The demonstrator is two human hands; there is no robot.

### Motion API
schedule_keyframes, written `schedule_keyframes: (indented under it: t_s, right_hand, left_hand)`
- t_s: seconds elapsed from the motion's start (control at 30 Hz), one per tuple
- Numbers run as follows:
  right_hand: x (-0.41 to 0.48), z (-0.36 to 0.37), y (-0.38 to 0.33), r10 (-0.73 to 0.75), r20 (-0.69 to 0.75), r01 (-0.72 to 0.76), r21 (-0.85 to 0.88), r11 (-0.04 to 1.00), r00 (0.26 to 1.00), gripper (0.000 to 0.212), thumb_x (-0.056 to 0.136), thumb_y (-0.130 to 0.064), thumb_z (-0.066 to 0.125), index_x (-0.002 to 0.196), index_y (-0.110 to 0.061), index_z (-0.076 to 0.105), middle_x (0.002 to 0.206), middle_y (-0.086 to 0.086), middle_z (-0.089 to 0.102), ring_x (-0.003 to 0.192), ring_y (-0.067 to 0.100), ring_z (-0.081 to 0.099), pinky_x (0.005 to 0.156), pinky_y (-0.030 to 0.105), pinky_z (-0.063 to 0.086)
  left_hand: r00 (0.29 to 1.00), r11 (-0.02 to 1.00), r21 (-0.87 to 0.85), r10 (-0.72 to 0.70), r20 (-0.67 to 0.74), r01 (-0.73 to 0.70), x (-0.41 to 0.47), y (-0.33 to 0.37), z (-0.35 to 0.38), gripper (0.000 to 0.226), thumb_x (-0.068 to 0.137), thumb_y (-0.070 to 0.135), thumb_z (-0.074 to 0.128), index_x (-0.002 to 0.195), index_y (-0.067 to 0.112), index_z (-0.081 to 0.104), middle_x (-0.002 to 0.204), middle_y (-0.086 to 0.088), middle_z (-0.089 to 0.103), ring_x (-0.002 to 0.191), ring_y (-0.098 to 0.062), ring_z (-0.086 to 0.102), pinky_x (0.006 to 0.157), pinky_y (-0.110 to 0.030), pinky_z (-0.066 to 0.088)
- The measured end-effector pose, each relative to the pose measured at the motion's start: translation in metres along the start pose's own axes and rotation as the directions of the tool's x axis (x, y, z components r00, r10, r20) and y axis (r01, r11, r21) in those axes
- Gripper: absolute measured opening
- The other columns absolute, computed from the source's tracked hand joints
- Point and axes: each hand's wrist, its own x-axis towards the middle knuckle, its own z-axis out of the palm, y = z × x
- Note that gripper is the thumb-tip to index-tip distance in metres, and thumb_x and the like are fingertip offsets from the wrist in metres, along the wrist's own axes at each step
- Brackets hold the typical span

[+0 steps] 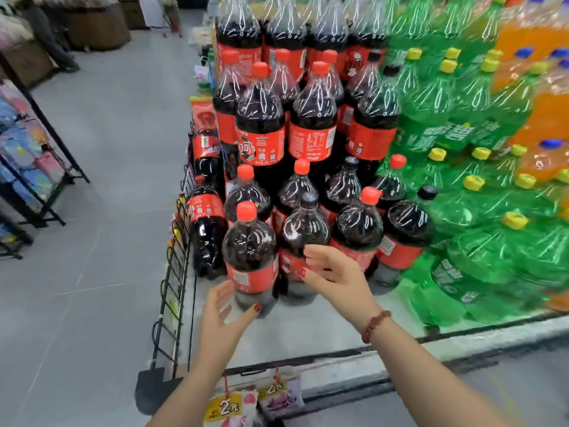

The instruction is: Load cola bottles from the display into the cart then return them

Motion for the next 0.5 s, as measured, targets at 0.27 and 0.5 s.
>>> schedule_keyframes:
  t_s: [0.27,0.5]
  right_hand:
    - [-0.13,-0.094,0.017,0.113,-0.295,-0.082,0.117,0.99,0.949,0.035,0.08,-0.008,0.074,0.105,-0.028,0.062,0.107,-0.004,0.066,0.103,0.013,0.061,0.089,0.025,0.05]
    - [-0.255,-0.189,0.03,0.161,-0.6,-0.093,0.143,0.985,0.784,0.034,0.079,-0.008,0.075,0.103,-0.027,0.064,0.105,-0.008,0.068,0.09,0.003,0.063,0.085,0.03,0.053]
  left_hand:
    - [0.981,0.994,-0.023,0.111,0.161,-0.109,-0.083,0.029,0.083,0.042,0.078,-0.003,0.074,0.107,0.022,0.058,0.113,0.001,0.062,0.103,0.0,0.059,0.097,-0.026,0.043]
    - [0.866,0.99,-0.098,0.132,0.482,-0.097,-0.168,0.045,0.203,0.045,0.074,-0.009,0.076,0.108,0.014,0.057,0.111,-0.006,0.063,0.096,-0.003,0.061,0.093,-0.025,0.045]
